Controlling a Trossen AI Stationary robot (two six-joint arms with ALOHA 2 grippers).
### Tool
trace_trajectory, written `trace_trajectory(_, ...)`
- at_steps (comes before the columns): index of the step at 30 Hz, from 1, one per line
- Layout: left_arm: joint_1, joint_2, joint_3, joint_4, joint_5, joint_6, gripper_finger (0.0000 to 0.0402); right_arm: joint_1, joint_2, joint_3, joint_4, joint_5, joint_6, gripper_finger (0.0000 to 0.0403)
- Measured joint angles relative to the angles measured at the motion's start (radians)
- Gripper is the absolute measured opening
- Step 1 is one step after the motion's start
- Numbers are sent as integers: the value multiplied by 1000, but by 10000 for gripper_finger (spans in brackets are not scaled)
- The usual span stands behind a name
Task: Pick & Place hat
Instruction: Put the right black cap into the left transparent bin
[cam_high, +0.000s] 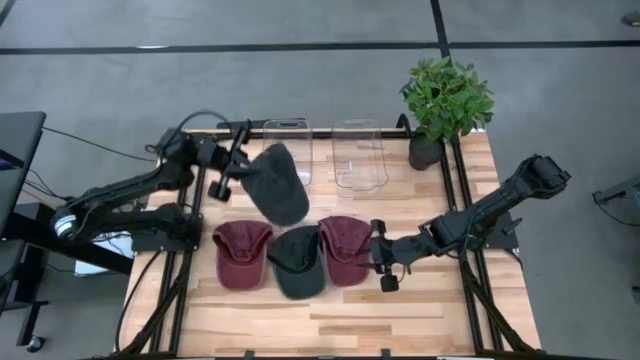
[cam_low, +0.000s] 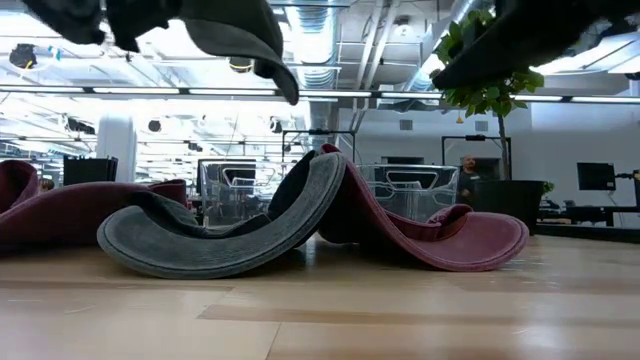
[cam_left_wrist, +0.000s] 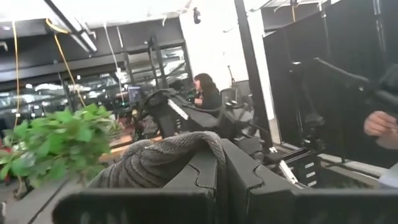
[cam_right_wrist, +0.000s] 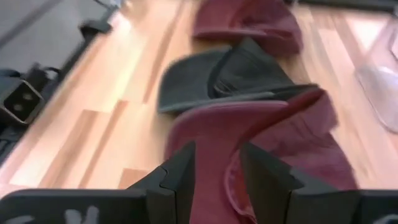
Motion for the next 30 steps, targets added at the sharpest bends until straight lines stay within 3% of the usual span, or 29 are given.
trace_trajectory(5, 114, 152, 152, -23, 126, -45, 8, -5, 0, -156, 308, -7, -55, 118)
trace_trajectory(14, 263, 419, 380, -57, 340, -40, 8, -88, 0, -393, 681, -7, -73, 118)
trace_trajectory(24, 398, 668, 567, -54, 588, 23, 8, -190, 0, -508, 833, -8, -82, 118)
trace_trajectory(30, 444, 781, 619, -52, 599, 75, 8, -238, 1, -516, 846, -8, -82, 118)
